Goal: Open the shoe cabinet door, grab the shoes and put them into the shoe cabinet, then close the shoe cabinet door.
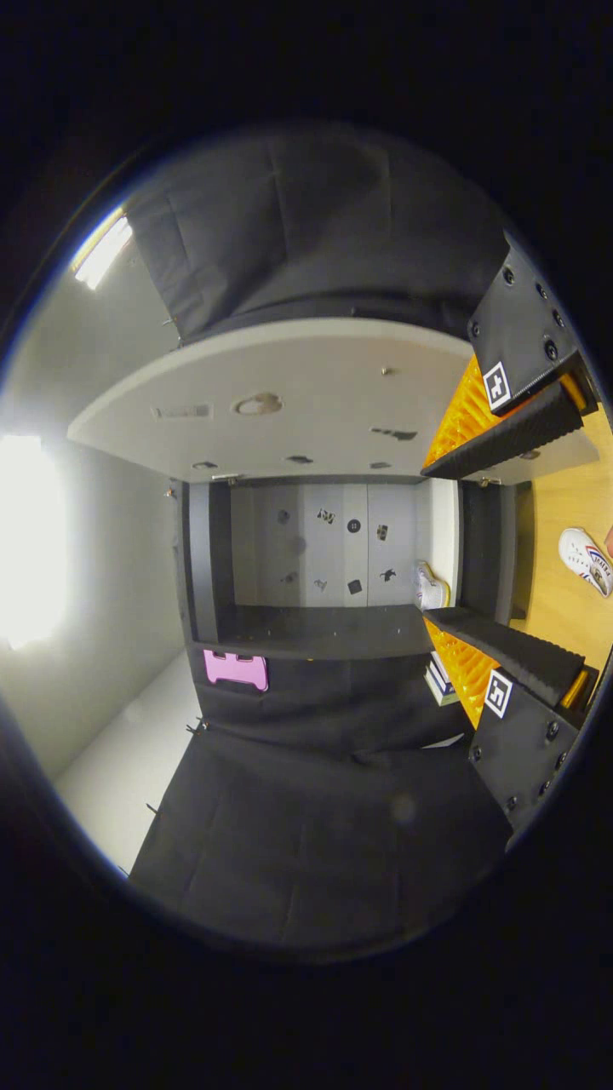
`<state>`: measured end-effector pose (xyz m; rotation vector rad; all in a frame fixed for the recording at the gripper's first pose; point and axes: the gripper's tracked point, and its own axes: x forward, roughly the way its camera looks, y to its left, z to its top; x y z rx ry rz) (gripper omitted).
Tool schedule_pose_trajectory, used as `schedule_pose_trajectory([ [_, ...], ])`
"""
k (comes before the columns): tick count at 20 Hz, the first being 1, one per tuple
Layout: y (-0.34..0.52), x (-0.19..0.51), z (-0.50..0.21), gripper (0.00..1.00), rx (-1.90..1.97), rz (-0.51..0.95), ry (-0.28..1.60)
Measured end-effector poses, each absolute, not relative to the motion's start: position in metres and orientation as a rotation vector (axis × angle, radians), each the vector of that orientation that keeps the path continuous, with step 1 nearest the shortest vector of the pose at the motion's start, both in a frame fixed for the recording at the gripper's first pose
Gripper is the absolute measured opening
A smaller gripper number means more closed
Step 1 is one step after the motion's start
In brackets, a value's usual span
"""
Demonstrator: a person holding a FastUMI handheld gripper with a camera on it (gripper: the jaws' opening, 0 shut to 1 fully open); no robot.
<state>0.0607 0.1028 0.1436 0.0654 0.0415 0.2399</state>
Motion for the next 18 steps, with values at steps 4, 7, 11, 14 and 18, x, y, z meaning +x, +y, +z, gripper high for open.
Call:
schedule_pose_trajectory([
  [4, 0.151, 0.111, 0.136, 0.95, 0.045, 0.287, 0.064],
  [7, 0.175, 0.153, 0.131, 0.95, 0.042, 0.295, 0.072],
  [11, 0.186, 0.19, 0.087, 0.95, 0.032, 0.27, 0.126],
  [14, 0.193, 0.191, 0.023, 0.95, 0.02, 0.282, 0.241],
  [18, 0.194, 0.169, -0.079, 0.95, -0.002, 0.292, 0.422],
])
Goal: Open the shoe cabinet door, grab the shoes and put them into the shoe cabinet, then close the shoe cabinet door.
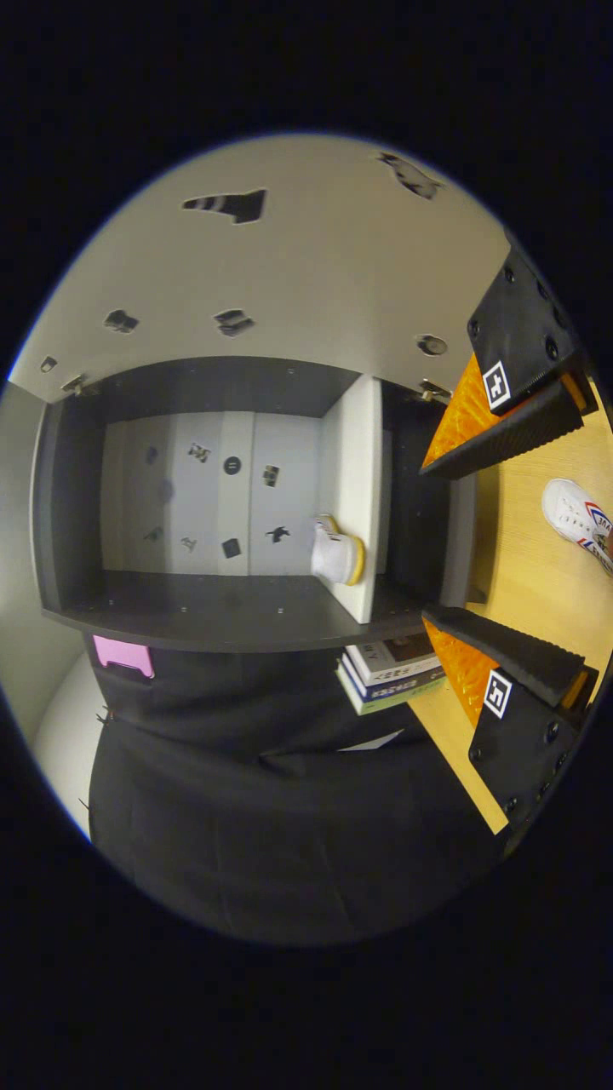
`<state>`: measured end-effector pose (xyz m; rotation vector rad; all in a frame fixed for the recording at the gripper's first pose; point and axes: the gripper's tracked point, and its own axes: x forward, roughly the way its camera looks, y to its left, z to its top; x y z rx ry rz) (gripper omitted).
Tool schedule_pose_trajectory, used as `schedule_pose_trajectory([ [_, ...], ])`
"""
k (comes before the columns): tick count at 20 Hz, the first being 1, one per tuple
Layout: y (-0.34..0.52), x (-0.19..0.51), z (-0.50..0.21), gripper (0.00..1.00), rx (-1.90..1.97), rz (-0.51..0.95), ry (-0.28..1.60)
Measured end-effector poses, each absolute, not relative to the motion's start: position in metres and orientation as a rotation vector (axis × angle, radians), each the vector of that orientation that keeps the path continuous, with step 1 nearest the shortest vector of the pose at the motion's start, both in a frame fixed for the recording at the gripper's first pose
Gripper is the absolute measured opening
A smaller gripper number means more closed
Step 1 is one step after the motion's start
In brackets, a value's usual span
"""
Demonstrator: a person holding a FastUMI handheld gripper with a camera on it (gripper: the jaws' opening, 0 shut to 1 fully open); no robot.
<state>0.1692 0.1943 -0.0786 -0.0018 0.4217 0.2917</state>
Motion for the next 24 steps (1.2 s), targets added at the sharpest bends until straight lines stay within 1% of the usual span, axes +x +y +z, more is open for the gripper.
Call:
schedule_pose_trajectory([
  [6, 0.192, 0.122, -0.211, 0.95, -0.014, 0.289, 0.671],
  [8, 0.189, 0.109, -0.243, 0.95, 0.0, 0.284, 0.745],
  [15, 0.193, 0.075, -0.311, 0.94, 0.032, 0.281, 0.928],
  [19, 0.203, 0.063, -0.342, 0.82, 0.041, 0.296, 1.032],
  [20, 0.205, 0.061, -0.348, 0.8, 0.04, 0.292, 1.057],
  [23, 0.2, 0.062, -0.365, 0.73, 0.006, 0.254, 1.095],
  [24, 0.192, 0.066, -0.368, 0.73, -0.015, 0.213, 1.095],
])
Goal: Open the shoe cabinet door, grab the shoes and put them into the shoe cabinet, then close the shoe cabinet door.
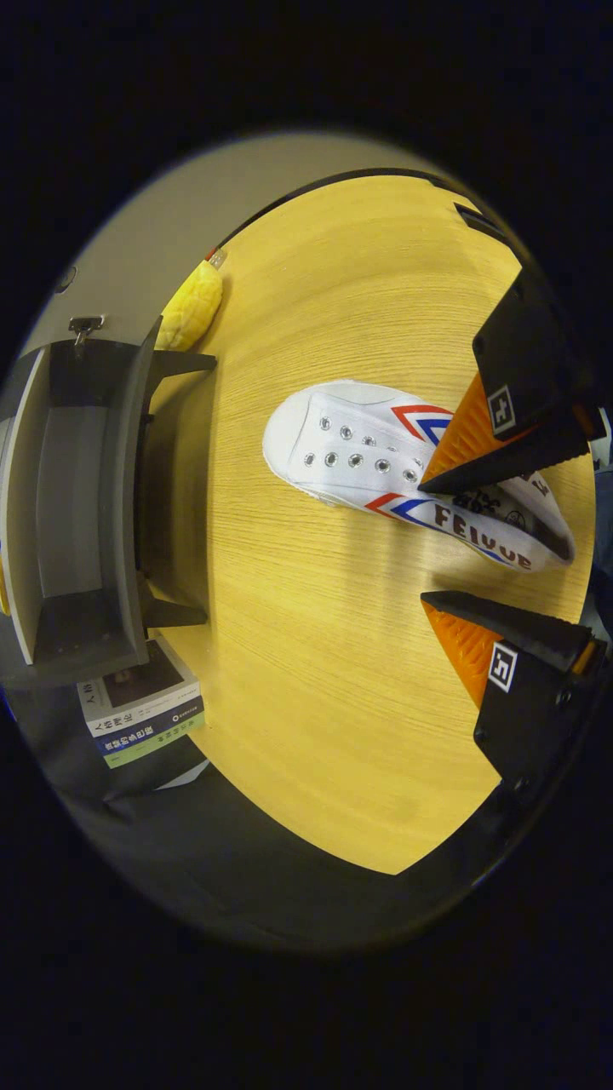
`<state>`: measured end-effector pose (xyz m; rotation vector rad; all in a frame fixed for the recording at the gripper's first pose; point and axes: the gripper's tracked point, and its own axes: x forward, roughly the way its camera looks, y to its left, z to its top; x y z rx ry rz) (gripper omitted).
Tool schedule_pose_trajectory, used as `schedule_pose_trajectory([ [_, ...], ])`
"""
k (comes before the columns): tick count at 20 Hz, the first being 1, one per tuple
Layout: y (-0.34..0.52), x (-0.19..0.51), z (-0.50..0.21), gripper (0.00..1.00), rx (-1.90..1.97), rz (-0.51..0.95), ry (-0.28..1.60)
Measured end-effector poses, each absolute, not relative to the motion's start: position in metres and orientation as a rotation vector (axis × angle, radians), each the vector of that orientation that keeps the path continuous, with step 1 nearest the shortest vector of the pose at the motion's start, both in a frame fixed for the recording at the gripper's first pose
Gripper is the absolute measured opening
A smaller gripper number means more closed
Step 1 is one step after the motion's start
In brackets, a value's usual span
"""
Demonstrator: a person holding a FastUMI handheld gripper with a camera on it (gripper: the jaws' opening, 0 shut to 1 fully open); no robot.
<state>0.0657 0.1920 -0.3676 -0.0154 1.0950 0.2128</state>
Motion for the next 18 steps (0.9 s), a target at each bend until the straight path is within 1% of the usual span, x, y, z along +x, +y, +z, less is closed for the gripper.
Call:
schedule_pose_trajectory([
  [3, 0.188, 0.071, -0.372, 0.4, -0.04, 0.148, 1.096],
  [4, 0.187, 0.07, -0.371, 0.35, -0.07, 0.148, 1.097],
  [5, 0.185, 0.071, -0.372, 0.35, -0.092, 0.151, 1.08],
  [6, 0.185, 0.071, -0.372, 0.27, -0.1, 0.166, 1.08],
  [7, 0.187, 0.071, -0.369, 0.26, -0.088, 0.194, 1.066],
  [9, 0.186, 0.072, -0.37, 0.06, 0.022, 0.197, 1.064],
  [10, 0.183, 0.071, -0.365, 0.02, 0.033, 0.211, 1.056],
  [13, 0.183, 0.076, -0.358, 0.01, 0.046, 0.242, 1.012],
  [16, 0.175, 0.09, -0.335, 0.01, 0.134, 0.237, 0.939],
  [18, 0.173, 0.107, -0.317, 0.01, 0.152, 0.259, 0.869],
])
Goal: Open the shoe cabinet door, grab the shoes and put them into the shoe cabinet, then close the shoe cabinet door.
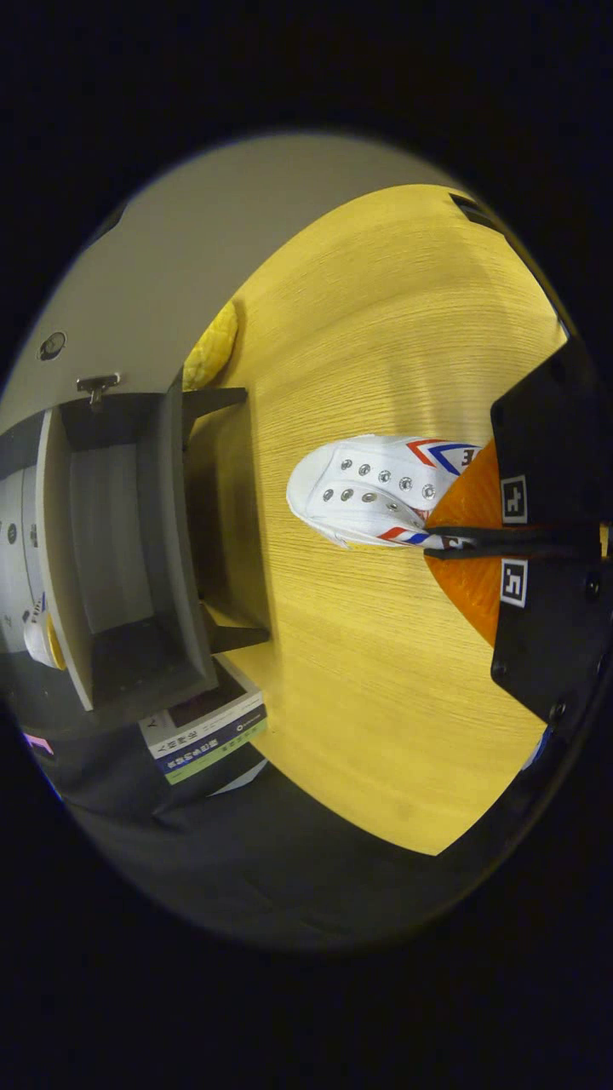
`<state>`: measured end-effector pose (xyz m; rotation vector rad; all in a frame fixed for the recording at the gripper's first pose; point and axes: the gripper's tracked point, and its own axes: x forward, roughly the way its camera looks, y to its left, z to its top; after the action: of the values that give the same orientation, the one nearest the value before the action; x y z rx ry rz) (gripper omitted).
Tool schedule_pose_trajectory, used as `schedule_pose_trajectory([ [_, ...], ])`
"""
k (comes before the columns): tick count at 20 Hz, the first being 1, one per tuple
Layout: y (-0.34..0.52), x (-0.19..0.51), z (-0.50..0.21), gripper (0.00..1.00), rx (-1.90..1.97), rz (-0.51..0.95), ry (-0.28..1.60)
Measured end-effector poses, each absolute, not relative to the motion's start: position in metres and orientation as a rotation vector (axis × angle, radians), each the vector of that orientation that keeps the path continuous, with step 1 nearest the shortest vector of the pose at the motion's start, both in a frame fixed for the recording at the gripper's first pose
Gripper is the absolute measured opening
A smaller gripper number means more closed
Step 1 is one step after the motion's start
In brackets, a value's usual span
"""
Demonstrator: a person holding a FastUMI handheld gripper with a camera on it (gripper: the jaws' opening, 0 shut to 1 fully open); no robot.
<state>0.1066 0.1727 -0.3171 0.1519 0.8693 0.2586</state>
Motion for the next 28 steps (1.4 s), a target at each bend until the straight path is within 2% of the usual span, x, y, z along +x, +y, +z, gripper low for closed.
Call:
schedule_pose_trajectory([
  [5, 0.168, 0.139, -0.25, 0.01, 0.188, 0.274, 0.721],
  [12, 0.177, 0.199, -0.118, 0.01, 0.187, 0.357, 0.447],
  [17, 0.172, 0.263, -0.042, 0.01, 0.144, 0.328, 0.29],
  [23, 0.174, 0.357, 0.005, 0.01, 0.098, 0.264, 0.201],
  [28, 0.179, 0.434, 0.004, 0.01, 0.058, 0.218, 0.223],
])
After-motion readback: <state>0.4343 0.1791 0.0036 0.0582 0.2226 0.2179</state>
